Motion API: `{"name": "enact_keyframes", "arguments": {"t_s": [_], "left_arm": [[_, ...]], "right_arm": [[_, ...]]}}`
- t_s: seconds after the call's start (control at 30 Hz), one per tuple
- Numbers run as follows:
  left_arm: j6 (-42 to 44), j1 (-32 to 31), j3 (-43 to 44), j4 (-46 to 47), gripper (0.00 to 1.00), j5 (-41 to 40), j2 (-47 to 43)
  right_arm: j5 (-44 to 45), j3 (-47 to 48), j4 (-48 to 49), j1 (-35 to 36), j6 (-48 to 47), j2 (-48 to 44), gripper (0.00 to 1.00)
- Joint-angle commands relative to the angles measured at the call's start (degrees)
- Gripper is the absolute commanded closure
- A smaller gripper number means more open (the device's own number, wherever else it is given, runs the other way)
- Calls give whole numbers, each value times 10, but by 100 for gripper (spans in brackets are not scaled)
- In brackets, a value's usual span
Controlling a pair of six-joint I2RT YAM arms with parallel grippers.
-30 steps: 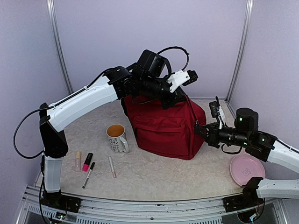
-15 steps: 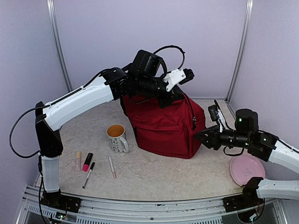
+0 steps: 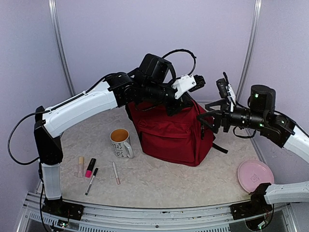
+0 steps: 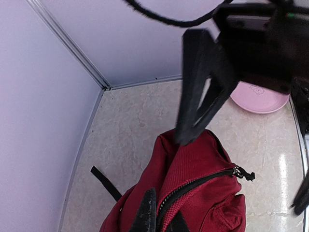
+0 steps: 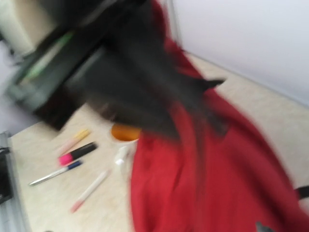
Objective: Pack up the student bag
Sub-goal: Pass from the left arm to the right, then pass from the right arm to the left
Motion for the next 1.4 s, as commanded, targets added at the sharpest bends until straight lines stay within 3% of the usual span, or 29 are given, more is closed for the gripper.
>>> {"name": "enact_keyframes", "arguments": {"t_s": [0.0, 0.07, 0.1, 0.13, 0.2, 0.23, 0.27, 0.4, 0.43, 0.57, 0.7, 0.83, 1.1, 1.2, 1.27, 1.37], "left_arm": [[-7, -10, -1, 80, 100, 16, -36], [-15, -10, -13, 84, 100, 23, -41], [-17, -10, -16, 85, 100, 24, -43], [-20, -9, -18, 85, 100, 20, -44], [-25, -7, -19, 81, 100, 19, -44], [-30, -6, -21, 80, 100, 22, -46], [-33, -5, -26, 81, 98, 26, -49], [-53, 0, -73, 93, 9, 65, -78], [-60, 1, -96, 104, 2, 70, -93], [-97, 25, -245, 193, 1, 56, -181], [-159, 89, -391, 301, 1, 49, -283], [-189, 155, -475, 352, 1, 53, -331], [-173, 233, -558, 376, 1, 126, -344], [-217, 264, -578, 433, 1, 166, -308], [-291, 280, -569, 475, 1, 172, -266], [-307, 284, -493, 424, 1, 162, -201]], "right_arm": [[36, 31, 56, 4, -34, 90, 1], [29, 44, 54, 6, -37, 128, 8], [10, 48, 53, 7, -41, 143, 18], [-12, 52, 49, 7, -49, 154, 32], [-9, 52, 46, 6, -49, 162, 70], [8, 45, 47, 3, -44, 160, 94], [26, 38, 48, -3, -35, 155, 100], [3, 10, 53, -57, -7, 137, 100], [-20, 7, 51, -74, -10, 136, 100], [-145, 12, 21, -122, -75, 126, 100], [-195, 28, -13, -144, -126, 97, 100], [-221, 18, -7, -161, -126, 69, 100], [-234, 33, -38, -194, -120, 78, 100], [-255, 40, -34, -198, -128, 83, 100], [-264, 46, -32, -198, -131, 84, 100], [-258, 53, -37, -199, -135, 85, 100]]}}
